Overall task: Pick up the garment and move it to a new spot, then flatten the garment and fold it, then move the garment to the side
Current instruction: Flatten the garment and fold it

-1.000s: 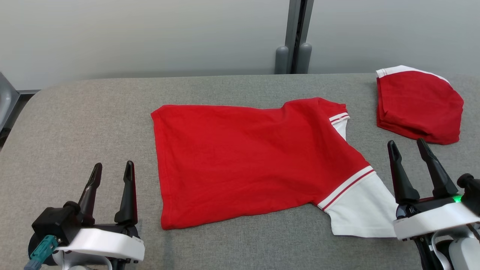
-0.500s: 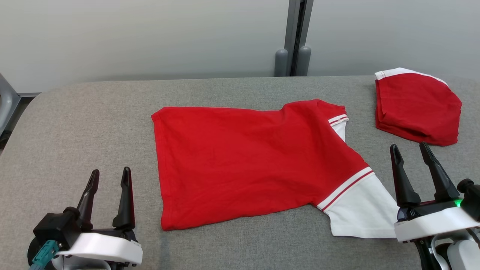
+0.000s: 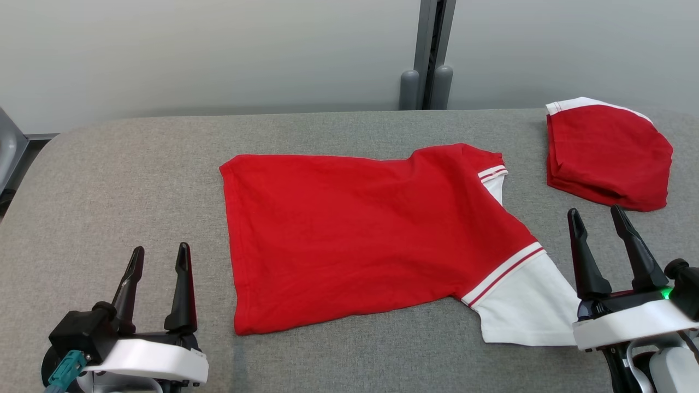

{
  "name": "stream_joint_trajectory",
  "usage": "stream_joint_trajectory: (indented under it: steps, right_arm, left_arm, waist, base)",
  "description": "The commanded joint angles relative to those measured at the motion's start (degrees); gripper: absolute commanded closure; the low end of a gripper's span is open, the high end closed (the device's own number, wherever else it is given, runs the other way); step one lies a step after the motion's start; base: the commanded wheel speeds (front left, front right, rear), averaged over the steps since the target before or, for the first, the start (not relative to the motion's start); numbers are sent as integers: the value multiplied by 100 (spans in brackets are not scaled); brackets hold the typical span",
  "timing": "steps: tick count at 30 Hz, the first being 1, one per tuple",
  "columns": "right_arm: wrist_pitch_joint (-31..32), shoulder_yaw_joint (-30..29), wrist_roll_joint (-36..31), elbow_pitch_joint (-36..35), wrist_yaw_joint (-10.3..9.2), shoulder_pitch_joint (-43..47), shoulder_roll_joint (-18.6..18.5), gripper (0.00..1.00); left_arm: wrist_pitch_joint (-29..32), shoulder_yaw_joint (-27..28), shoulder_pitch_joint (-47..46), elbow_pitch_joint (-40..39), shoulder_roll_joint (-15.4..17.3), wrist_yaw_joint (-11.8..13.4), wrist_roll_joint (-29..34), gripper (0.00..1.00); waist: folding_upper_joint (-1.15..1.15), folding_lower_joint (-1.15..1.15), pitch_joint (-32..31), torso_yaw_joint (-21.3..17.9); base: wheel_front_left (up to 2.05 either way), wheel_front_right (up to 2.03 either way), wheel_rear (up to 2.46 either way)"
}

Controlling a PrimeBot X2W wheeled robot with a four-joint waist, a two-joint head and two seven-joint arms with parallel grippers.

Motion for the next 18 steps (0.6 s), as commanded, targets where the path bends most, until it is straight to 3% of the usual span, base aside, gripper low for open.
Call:
stream_joint_trajectory:
  steps: [1, 18]
  right_arm:
    - [-35, -26, -25, 27, 2, -28, -22, 0]
    - [-5, -57, 20, 113, 2, -34, -26, 0]
  left_arm:
    - [-14, 35, 59, 27, -16, -43, 53, 0]
    - [21, 53, 79, 147, -143, -162, 89, 0]
  waist:
    - [0, 0, 1, -2]
    - [0, 0, 28, -15]
  base:
    - [0, 0, 0]
    - [0, 0, 0]
